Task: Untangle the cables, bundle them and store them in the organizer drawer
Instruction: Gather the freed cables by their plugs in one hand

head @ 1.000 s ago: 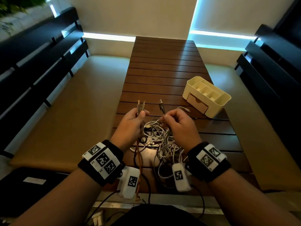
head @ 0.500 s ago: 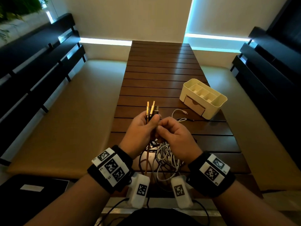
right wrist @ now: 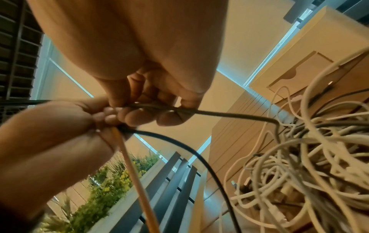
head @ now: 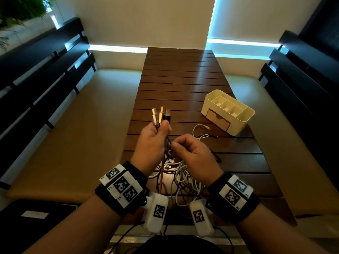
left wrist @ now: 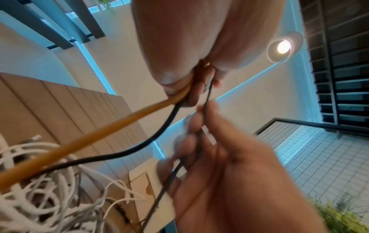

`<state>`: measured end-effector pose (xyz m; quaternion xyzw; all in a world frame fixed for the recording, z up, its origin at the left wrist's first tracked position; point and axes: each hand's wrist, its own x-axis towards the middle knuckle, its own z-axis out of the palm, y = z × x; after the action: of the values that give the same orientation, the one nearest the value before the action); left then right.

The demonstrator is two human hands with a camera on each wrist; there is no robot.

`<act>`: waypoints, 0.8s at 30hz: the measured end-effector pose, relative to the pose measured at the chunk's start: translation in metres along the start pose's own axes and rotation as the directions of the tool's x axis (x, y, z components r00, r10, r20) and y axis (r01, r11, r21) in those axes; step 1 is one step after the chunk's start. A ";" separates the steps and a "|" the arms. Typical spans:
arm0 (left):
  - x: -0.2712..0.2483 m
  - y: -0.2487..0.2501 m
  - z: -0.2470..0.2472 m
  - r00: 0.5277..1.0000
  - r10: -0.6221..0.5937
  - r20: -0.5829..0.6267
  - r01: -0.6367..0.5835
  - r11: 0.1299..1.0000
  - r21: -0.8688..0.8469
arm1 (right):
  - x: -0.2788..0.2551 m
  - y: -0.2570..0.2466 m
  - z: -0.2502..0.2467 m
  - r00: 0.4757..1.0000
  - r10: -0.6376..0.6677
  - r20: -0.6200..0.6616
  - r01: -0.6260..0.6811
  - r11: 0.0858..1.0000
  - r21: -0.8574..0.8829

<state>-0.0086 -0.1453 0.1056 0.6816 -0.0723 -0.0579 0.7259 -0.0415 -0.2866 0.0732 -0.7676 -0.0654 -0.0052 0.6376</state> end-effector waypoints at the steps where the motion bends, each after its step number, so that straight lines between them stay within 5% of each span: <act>1: 0.002 0.002 0.000 0.999 0.008 -0.032 -0.008 1.000 -0.009 | -0.001 0.004 0.000 1.000 0.019 0.017 -0.019 1.000 -0.014; 6: 0.007 0.016 0.000 0.989 -0.011 -0.146 -0.022 0.975 -0.222 | -0.010 0.033 -0.011 0.985 0.160 0.069 -0.145 0.973 -0.178; 10: 0.003 0.016 -0.001 0.998 -0.056 -0.026 0.044 0.938 -0.343 | -0.009 0.034 -0.019 0.979 0.196 0.051 -0.183 0.965 -0.190; 14: 0.007 0.010 -0.009 0.995 -0.075 0.067 0.089 0.969 -0.231 | 0.001 0.002 -0.026 0.998 0.055 -0.023 -0.057 0.993 -0.103; 18: 0.004 0.010 -0.007 0.980 0.002 0.200 -0.015 0.998 0.060 | 0.007 -0.025 -0.028 0.996 -0.081 -0.025 0.079 0.994 -0.074; 24: 0.006 0.017 -0.014 0.948 -0.043 0.314 -0.010 0.986 0.165 | 0.006 -0.024 -0.028 0.989 -0.098 -0.107 0.093 0.995 -0.043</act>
<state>-0.0004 -0.1319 0.1215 0.7216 -0.1867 -0.1662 0.6456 -0.0360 -0.3095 0.1025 -0.7743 -0.0672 -0.0787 0.6244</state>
